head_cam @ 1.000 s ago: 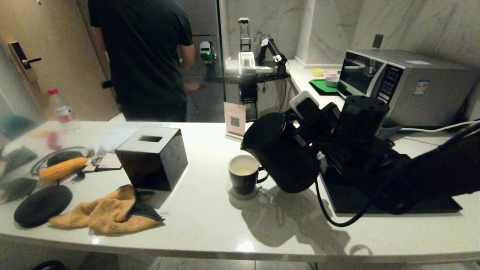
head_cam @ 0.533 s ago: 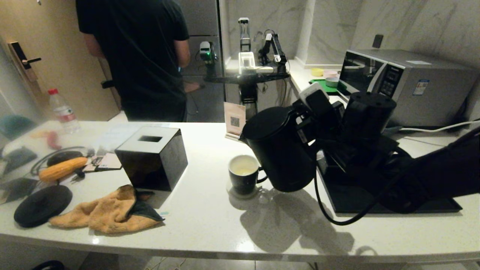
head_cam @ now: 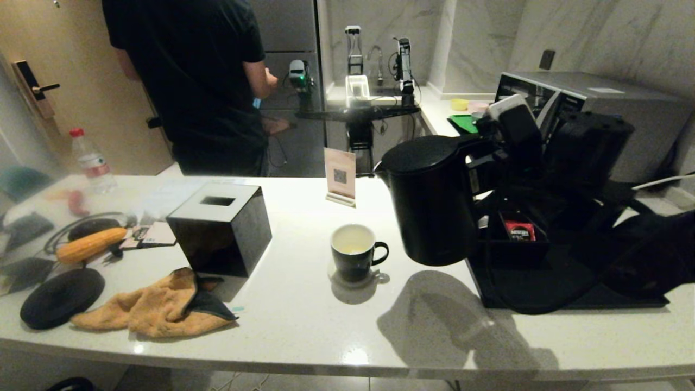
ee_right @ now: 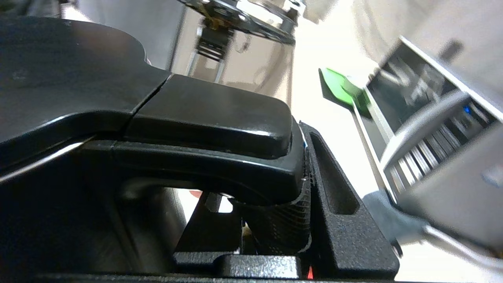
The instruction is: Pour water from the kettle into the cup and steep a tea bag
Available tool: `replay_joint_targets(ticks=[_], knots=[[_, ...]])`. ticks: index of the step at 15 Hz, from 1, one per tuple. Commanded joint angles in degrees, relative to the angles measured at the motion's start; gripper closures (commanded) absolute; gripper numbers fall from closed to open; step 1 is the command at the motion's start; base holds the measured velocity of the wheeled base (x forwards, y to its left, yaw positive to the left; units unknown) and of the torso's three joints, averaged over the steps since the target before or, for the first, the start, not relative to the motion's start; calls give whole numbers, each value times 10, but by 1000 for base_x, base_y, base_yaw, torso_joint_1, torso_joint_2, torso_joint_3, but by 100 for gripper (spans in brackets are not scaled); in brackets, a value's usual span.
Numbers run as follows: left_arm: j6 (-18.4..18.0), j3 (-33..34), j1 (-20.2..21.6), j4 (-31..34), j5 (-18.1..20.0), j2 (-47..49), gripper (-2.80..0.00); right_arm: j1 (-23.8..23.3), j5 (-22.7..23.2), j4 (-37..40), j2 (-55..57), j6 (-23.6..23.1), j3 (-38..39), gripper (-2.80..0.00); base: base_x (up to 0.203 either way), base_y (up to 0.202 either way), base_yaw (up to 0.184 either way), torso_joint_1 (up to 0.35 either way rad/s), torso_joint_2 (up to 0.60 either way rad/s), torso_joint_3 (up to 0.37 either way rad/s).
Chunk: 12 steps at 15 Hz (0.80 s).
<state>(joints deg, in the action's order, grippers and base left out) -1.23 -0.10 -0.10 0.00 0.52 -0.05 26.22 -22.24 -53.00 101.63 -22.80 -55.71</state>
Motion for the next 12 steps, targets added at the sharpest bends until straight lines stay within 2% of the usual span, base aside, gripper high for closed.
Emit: replay_joint_targets(ticks=[1,5,8,12], knots=[[0,0,0,0,0,0,0,-31,0,9,-48,21,24,0,0,0,0,0,0,0],[0,0,0,0,0,0,0,-121,1,49,-116,81,67,0,0,0,0,0,0,0],[0,0,0,0,0,0,0,-204,2,88,-148,114,70,0,0,0,0,0,0,0],[0,0,0,0,0,0,0,-318,5,101,-163,148,76,0,0,0,0,0,0,0]])
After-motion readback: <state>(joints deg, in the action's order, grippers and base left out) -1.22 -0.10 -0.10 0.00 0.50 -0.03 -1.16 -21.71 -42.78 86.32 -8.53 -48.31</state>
